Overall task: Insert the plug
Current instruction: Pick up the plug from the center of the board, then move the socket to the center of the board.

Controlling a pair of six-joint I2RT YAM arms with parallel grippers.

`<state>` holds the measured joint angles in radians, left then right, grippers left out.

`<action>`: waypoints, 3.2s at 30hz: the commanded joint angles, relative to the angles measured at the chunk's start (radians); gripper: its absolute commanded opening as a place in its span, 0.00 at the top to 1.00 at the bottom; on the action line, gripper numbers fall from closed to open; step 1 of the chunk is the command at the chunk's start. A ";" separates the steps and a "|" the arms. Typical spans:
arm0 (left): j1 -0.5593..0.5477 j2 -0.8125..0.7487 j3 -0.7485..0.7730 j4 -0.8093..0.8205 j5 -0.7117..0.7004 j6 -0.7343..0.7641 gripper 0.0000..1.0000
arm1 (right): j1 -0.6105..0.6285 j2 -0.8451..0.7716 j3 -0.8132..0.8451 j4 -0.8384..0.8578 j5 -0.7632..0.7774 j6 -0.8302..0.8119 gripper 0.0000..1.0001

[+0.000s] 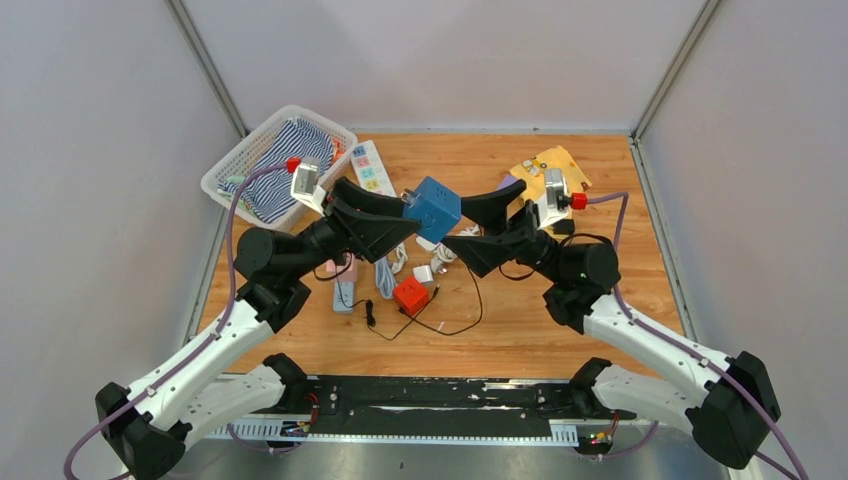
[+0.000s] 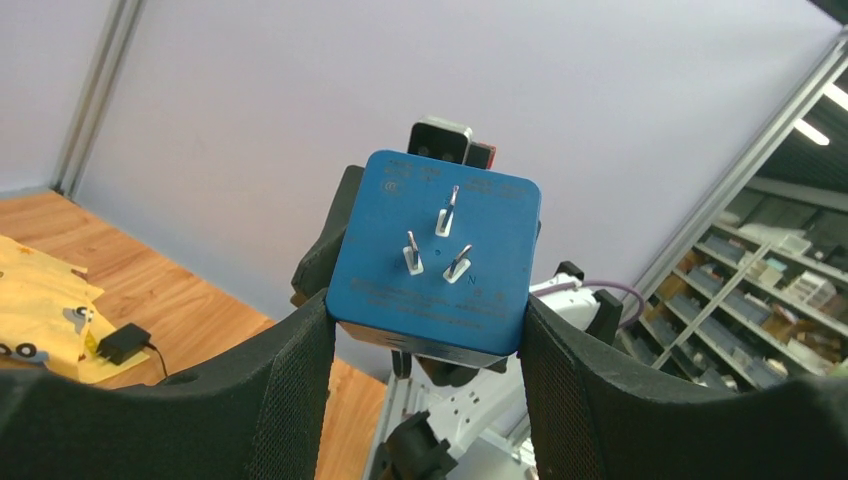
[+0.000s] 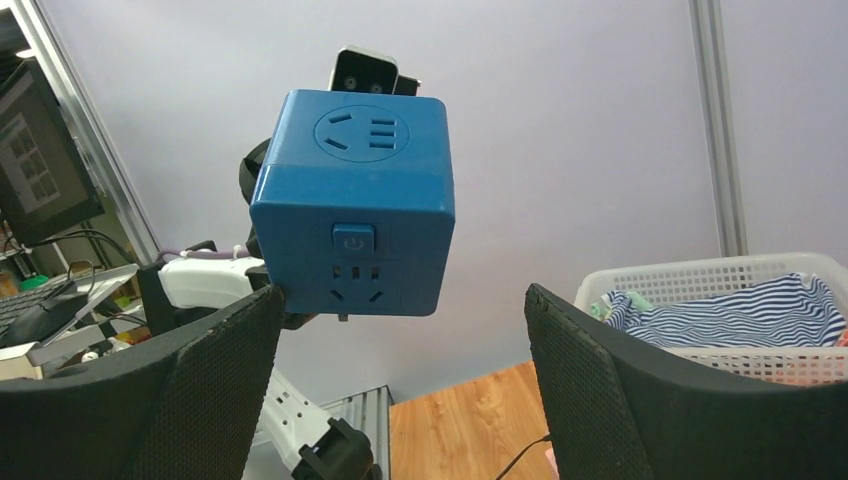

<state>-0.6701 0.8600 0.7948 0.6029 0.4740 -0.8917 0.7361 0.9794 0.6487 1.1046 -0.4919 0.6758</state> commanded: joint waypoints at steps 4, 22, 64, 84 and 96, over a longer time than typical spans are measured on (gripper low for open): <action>-0.013 0.012 -0.074 0.123 -0.012 -0.074 1.00 | 0.034 0.068 0.080 0.097 0.046 0.032 0.13; -0.013 0.008 -0.140 0.230 -0.107 -0.098 1.00 | 0.055 0.108 0.049 0.221 0.076 0.065 0.08; -0.017 -0.045 -0.259 0.265 -0.243 -0.113 0.03 | 0.079 0.062 0.014 0.094 0.258 -0.034 0.80; 0.106 0.252 0.118 -0.647 -0.682 0.584 0.00 | 0.040 -0.283 -0.007 -0.808 0.466 -0.390 0.83; 0.048 0.683 0.527 -0.709 -0.481 0.772 0.15 | 0.040 -0.370 -0.020 -1.148 0.597 -0.395 0.83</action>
<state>-0.5793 1.4792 1.2793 -0.1589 -0.0834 -0.1818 0.7891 0.6823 0.6399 0.0654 0.0566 0.2737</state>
